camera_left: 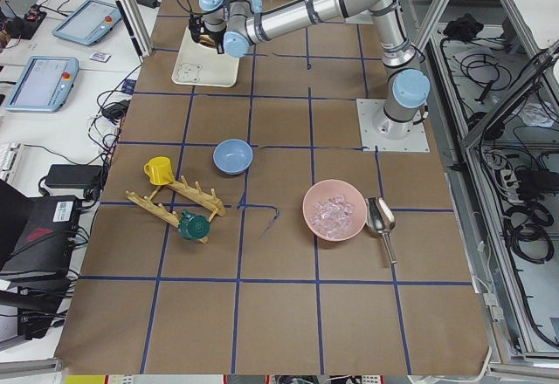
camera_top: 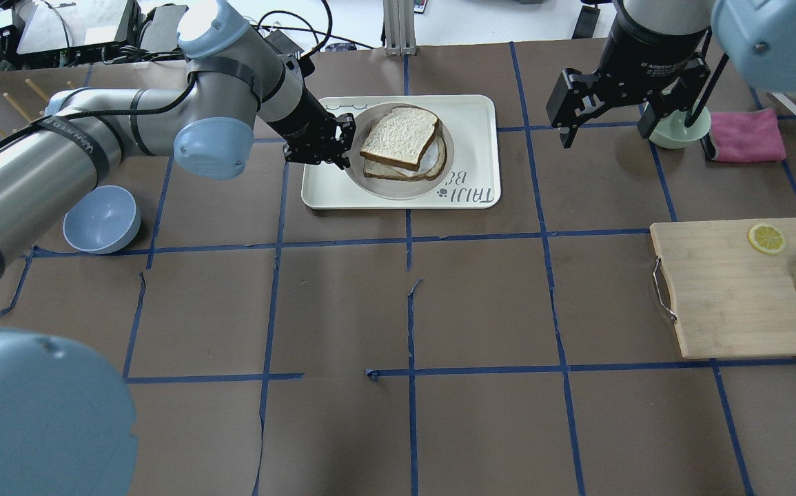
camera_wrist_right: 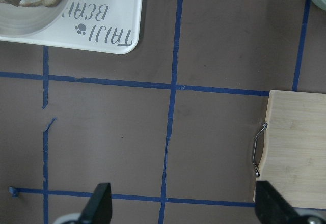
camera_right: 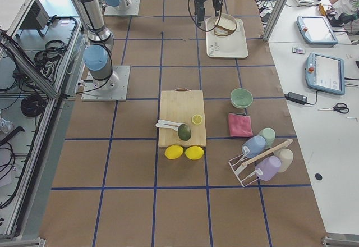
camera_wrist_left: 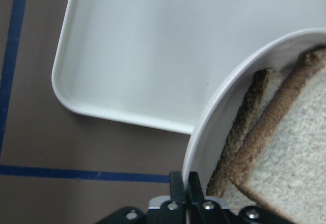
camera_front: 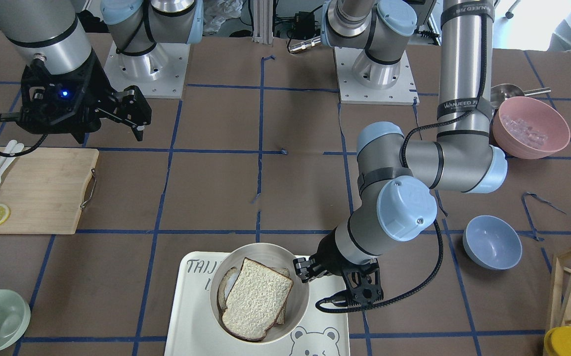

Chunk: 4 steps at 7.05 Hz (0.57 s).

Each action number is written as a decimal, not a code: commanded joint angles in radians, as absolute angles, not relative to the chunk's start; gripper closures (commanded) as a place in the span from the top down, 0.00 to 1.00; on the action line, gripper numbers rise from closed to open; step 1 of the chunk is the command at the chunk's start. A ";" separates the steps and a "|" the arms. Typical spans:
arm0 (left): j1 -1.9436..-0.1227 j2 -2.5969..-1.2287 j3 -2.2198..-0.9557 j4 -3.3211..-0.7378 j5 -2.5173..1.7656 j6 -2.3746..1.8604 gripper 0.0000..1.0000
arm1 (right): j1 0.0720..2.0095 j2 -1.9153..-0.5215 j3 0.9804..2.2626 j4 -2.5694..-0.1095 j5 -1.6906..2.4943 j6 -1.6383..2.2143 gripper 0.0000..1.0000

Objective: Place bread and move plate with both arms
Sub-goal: 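Slide the plate with the left gripper onto the bear tray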

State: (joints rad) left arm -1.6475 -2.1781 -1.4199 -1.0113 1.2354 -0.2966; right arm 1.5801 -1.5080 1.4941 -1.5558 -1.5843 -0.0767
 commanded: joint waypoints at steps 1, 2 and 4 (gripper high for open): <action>-1.649 -2.281 -1.344 -0.964 1.233 -0.262 0.00 | 1.580 -1.509 1.494 -1.557 -1.583 -0.077 1.00; -1.649 -2.301 -1.345 -0.948 1.233 -0.261 0.00 | 1.580 -1.509 1.493 -1.554 -1.585 -0.077 1.00; -1.649 -2.304 -1.351 -0.960 1.242 -0.264 0.00 | 1.580 -1.511 1.494 -1.555 -1.585 -0.077 1.00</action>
State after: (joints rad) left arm -1.6489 -2.3004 -1.3494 -0.9550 1.2384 -0.2640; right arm 1.5800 -1.5111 1.4931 -1.5552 -1.5844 -0.0767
